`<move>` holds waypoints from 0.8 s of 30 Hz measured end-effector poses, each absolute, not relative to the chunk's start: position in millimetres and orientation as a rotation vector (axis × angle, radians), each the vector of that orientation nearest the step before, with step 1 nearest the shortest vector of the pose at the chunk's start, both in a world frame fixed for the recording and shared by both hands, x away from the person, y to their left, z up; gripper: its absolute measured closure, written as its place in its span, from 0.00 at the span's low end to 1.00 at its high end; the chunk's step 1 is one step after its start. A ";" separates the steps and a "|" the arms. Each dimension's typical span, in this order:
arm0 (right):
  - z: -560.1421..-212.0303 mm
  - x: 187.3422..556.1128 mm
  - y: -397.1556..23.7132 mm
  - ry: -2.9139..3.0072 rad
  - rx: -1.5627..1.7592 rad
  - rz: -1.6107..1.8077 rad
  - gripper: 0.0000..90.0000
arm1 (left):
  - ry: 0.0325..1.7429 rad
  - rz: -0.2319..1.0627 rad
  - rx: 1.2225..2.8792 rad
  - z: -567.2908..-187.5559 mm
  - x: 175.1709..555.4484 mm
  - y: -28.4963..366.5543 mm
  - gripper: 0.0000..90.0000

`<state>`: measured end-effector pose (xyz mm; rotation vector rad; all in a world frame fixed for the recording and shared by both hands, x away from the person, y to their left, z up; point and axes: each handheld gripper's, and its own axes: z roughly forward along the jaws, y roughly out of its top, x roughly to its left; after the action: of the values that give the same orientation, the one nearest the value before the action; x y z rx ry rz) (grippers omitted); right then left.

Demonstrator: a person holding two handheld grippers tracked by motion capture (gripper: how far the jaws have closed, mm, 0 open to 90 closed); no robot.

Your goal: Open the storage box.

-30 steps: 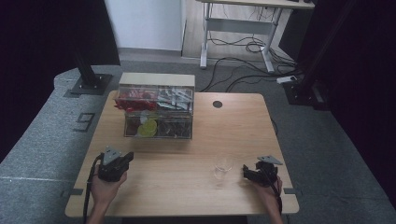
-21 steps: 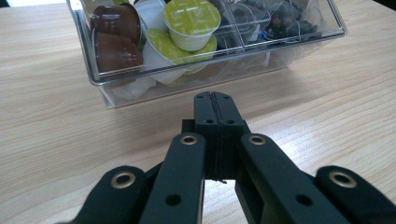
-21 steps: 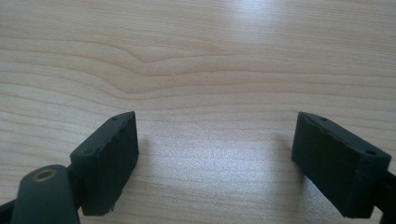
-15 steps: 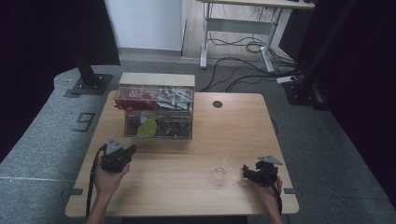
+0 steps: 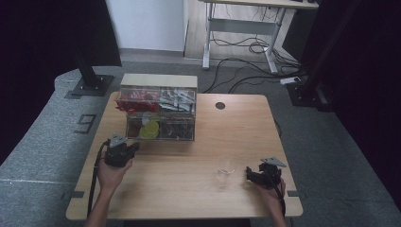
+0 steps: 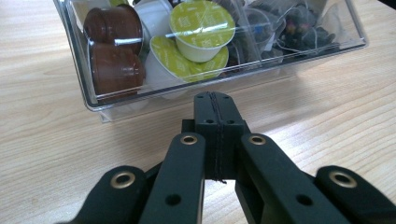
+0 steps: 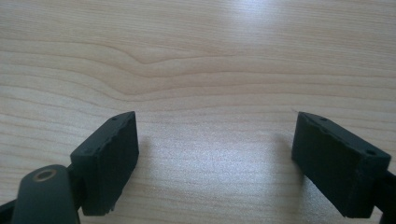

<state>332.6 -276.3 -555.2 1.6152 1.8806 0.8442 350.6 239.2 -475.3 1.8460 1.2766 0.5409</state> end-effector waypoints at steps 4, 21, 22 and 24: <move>-555.2 333.1 -276.3 1.880 1.614 0.844 0.17 | 1.278 0.535 1.855 -476.5 357.2 238.7 1.00; -555.3 333.2 -276.4 1.880 1.613 0.845 0.17 | 1.292 0.495 1.876 -483.4 376.9 236.1 1.00; -555.3 333.2 -276.4 1.880 1.613 0.845 0.17 | 1.292 0.495 1.877 -483.7 377.8 235.6 1.00; -555.3 333.2 -276.4 1.880 1.613 0.845 0.17 | 1.292 0.491 1.886 -484.7 379.3 234.6 1.00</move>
<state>333.2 -276.4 -555.3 1.6133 1.8804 0.8448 379.3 234.6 -484.7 1.8859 1.2922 0.4906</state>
